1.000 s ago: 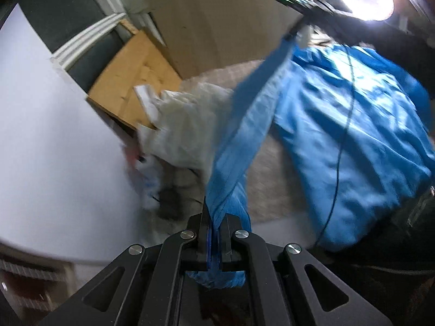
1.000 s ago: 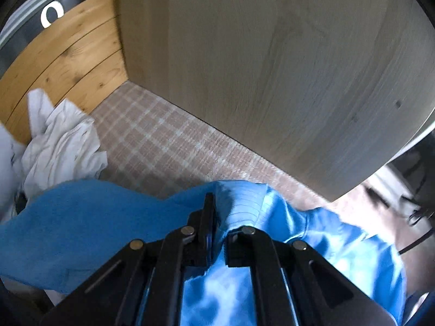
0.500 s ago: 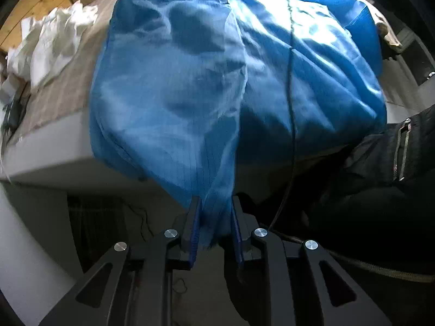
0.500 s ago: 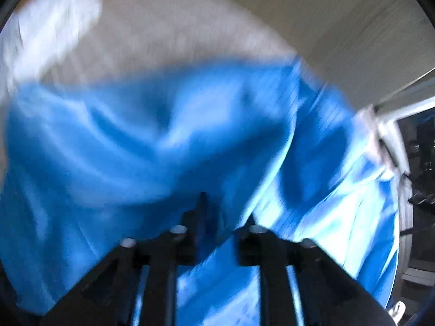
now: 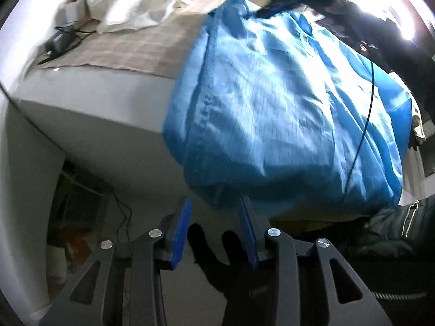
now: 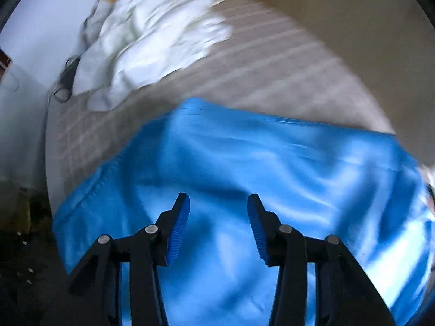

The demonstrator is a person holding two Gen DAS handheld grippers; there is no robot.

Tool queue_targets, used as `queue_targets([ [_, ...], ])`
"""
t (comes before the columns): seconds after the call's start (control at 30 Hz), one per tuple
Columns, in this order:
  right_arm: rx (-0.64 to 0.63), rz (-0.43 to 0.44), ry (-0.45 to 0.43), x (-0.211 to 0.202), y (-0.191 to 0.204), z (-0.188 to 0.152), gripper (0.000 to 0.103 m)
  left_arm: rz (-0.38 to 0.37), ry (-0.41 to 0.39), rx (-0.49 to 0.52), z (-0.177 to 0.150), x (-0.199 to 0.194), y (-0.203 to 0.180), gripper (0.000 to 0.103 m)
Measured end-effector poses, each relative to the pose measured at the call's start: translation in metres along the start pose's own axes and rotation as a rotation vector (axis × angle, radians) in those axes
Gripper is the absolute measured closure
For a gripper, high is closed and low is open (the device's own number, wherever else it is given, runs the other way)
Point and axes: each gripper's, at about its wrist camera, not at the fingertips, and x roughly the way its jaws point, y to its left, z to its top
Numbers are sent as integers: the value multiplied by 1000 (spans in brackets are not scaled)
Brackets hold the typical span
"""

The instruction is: Fold clothes

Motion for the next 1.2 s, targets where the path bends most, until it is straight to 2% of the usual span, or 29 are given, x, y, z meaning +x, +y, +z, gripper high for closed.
queue_targets([
  [0.07, -12, 7, 16, 23, 6, 8, 59, -3, -5, 12, 8, 3, -2, 69],
  [0.13, 29, 6, 17, 34, -3, 21, 56, -5, -16, 11, 14, 1, -2, 69],
  [0.2, 89, 60, 67, 33, -14, 28, 56, -3, -35, 19, 22, -3, -1, 69],
  [0.3, 101, 119, -19, -1, -23, 31, 56, 1, -64, 43, 39, -5, 2, 69],
  [0.4, 131, 102, -92, -21, -33, 41, 56, 16, -83, 71, 62, -1, 4, 69],
  [0.5, 68, 40, -108, -19, -16, 60, 56, 6, -84, 106, 83, 10, 2, 69],
  [0.67, -67, -22, -15, 7, 20, 73, 56, -19, -53, 174, 105, 34, -5, 69],
  [0.77, -117, -81, 63, 26, 28, 67, 56, -38, -62, 204, 120, 35, -6, 69],
  [0.9, -72, -184, 81, 20, 5, 52, 56, -5, -125, 257, 160, 26, 3, 69],
  [0.97, -36, -138, 39, 7, 2, 49, 56, 13, -150, 277, 189, 28, 11, 69],
  [1.07, 20, -39, -37, -15, -1, 47, 57, -50, -155, 250, 222, 38, 21, 70],
  [1.13, -2, -50, -51, -16, 14, 57, 57, -101, -145, 251, 237, 50, 19, 70],
  [1.2, -27, -58, -27, -8, 25, 66, 57, -136, -134, 263, 244, 63, 13, 70],
])
